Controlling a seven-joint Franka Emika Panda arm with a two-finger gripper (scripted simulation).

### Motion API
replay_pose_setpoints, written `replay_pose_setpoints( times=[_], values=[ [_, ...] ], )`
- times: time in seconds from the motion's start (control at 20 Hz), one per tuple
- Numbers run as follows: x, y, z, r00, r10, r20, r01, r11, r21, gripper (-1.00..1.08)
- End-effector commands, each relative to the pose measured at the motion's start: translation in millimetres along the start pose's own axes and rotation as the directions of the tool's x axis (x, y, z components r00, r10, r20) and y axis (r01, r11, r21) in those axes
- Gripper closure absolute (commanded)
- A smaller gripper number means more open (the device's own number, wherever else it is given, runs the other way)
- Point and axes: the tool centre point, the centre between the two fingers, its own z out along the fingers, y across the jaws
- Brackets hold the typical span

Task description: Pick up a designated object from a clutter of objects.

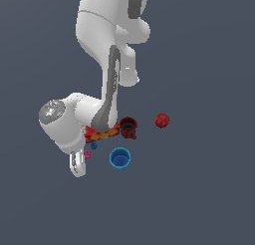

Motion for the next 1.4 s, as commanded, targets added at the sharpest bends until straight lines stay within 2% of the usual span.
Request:
replay_pose_setpoints(
  times=[0.0,1.35],
  values=[
    [-11.7,5.8,-15.7,1.000,0.000,0.000,0.000,1.000,0.001,1.08],
    [-151.8,78.1,-208.8,1.000,0.000,0.004,0.000,1.000,-0.009,1.08]
  ],
)
